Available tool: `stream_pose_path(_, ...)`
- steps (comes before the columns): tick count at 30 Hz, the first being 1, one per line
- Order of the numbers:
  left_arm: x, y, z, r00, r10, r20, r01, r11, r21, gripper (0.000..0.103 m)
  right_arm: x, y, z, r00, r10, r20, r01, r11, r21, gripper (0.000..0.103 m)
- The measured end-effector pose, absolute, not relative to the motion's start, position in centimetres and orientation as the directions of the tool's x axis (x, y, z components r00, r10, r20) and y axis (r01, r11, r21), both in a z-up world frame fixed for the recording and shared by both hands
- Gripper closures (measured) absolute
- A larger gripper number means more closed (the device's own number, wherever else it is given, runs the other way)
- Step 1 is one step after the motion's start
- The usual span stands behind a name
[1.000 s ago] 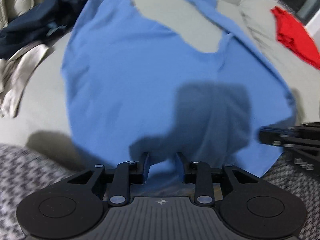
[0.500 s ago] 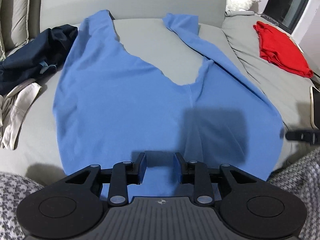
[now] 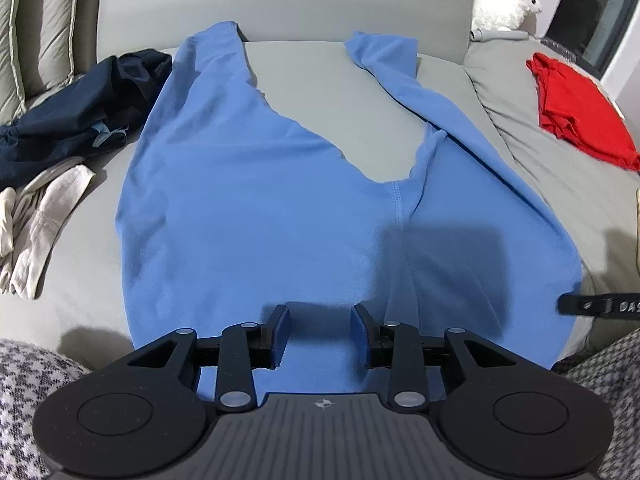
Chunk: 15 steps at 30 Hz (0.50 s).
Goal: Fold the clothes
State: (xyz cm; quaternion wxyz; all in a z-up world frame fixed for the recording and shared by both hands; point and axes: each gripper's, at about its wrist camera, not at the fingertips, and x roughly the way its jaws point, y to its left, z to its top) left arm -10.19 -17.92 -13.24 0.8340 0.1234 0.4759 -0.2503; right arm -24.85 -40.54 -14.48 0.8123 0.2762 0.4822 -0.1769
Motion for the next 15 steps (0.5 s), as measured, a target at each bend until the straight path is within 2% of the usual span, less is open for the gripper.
stream_pose_path(1, -10.2, -17.8, -13.3, 0.436, -0.274, -0.857, 0.533, 0.846, 0.0, 0.071, -25.0, -40.5, -14.3, 0.478, -0.018, -0.878, 0.55, 0.786, 0.283, 0.102)
stream_pose_path(4, -10.0, -17.1, -13.3, 0.447, -0.244, -0.86, 0.516, 0.856, 0.026, 0.068, -24.9, -40.1, -13.5, 0.465, -0.036, -0.885, 0.53, 0.812, 0.245, 0.103)
stream_pose_path(7, -9.5, -16.0, -13.2, 0.444, -0.222, -0.868, 0.49, 0.871, 0.028, 0.069, -24.5, -39.9, -12.7, 0.406, -0.129, -0.905, 0.533, 0.837, 0.12, 0.103)
stream_pose_path(9, -9.4, -15.5, -13.0, 0.435, -0.214, -0.875, 0.48, 0.877, 0.025, 0.071, -24.2, -40.1, -12.7, 0.386, -0.109, -0.916, 0.521, 0.845, 0.119, 0.103)
stream_pose_path(11, -9.5, -14.8, -12.6, 0.405, -0.233, -0.884, 0.484, 0.875, -0.009, 0.073, -23.9, -39.9, -12.4, 0.36, -0.112, -0.926, 0.518, 0.85, 0.099, 0.098)
stream_pose_path(13, -9.8, -14.6, -12.6, 0.364, -0.284, -0.887, 0.509, 0.858, -0.065, 0.075, -23.9, -39.5, -11.7, 0.347, -0.125, -0.93, 0.519, 0.851, 0.08, 0.084)
stream_pose_path(15, -10.3, -15.1, -13.0, 0.305, -0.349, -0.886, 0.559, 0.819, -0.131, 0.079, -24.0, -38.4, -10.2, 0.395, -0.096, -0.914, 0.482, 0.868, 0.117, 0.083)
